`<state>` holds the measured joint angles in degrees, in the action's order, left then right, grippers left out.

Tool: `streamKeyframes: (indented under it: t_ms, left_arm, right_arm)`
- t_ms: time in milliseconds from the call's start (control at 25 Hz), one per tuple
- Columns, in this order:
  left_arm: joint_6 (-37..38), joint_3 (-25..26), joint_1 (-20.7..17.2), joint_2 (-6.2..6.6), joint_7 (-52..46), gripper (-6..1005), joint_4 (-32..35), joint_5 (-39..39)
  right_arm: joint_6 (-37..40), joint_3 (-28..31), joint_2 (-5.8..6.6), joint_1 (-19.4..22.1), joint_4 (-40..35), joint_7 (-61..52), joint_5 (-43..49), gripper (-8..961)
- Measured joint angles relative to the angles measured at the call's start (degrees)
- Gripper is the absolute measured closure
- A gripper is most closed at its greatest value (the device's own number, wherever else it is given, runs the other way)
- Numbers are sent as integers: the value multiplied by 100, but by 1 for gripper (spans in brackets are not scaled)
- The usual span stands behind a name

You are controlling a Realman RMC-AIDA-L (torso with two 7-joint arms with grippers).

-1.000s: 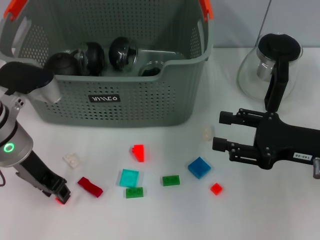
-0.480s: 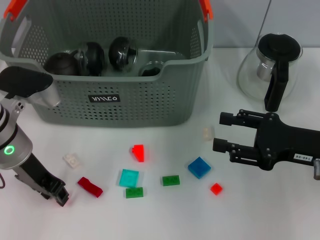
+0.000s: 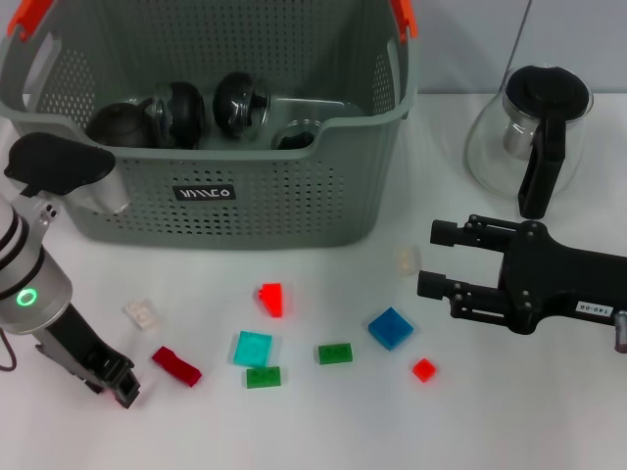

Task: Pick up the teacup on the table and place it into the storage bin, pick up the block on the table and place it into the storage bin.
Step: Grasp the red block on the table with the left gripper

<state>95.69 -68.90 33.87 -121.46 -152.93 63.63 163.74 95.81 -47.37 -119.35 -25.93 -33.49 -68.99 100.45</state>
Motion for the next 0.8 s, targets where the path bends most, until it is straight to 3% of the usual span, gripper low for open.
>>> streamKeyframes:
  t_ms: [800]
  left_arm:
    - [-50,-16,31,-27,0,746,-89,0]
  right_arm:
    - [-1,0,0,27,0,-15,43,238]
